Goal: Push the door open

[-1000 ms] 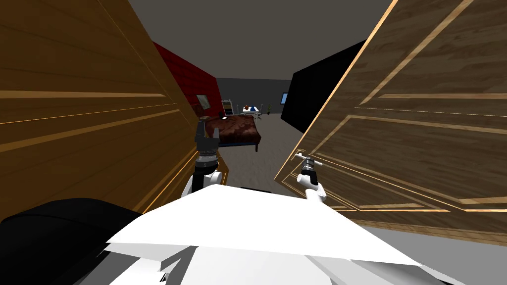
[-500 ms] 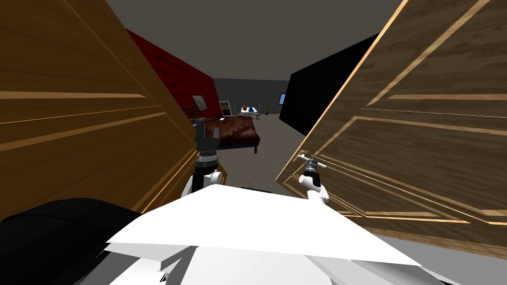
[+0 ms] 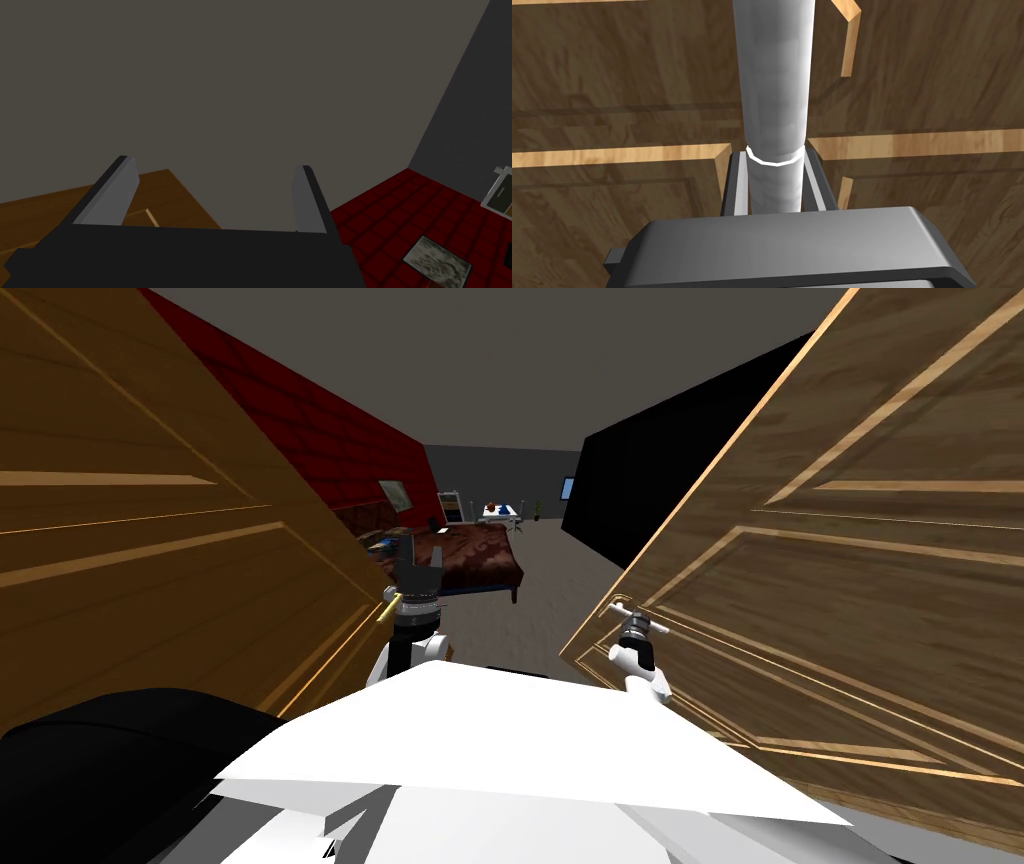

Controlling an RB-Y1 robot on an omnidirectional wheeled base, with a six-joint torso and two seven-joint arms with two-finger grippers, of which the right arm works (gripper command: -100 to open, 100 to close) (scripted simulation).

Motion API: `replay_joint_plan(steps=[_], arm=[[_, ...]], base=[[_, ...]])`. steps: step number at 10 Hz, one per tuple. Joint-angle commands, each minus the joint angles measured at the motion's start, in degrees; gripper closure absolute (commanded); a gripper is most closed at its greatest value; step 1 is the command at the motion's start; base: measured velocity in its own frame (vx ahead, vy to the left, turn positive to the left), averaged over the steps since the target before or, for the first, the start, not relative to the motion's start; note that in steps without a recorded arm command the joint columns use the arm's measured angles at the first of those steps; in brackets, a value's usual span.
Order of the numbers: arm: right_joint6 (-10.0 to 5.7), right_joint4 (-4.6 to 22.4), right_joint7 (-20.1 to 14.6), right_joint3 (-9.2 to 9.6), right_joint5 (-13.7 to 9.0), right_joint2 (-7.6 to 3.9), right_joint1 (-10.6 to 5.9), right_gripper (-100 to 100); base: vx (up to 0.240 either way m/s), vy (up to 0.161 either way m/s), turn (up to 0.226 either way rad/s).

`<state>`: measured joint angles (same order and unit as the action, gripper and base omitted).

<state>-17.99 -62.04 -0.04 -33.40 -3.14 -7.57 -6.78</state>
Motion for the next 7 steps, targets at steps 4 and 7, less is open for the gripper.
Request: replay_joint_plan(steps=[4, 7], arm=[[0.78, -1.6, 0.9, -3.66, -0.3, 0.29, 0.66, 100], [0.91, -1.5, 1.0, -4.53, -0.5, 0.23, 0.82, 100]], base=[[0.202, 0.004, -0.050], [0.162, 0.016, -0.047]])
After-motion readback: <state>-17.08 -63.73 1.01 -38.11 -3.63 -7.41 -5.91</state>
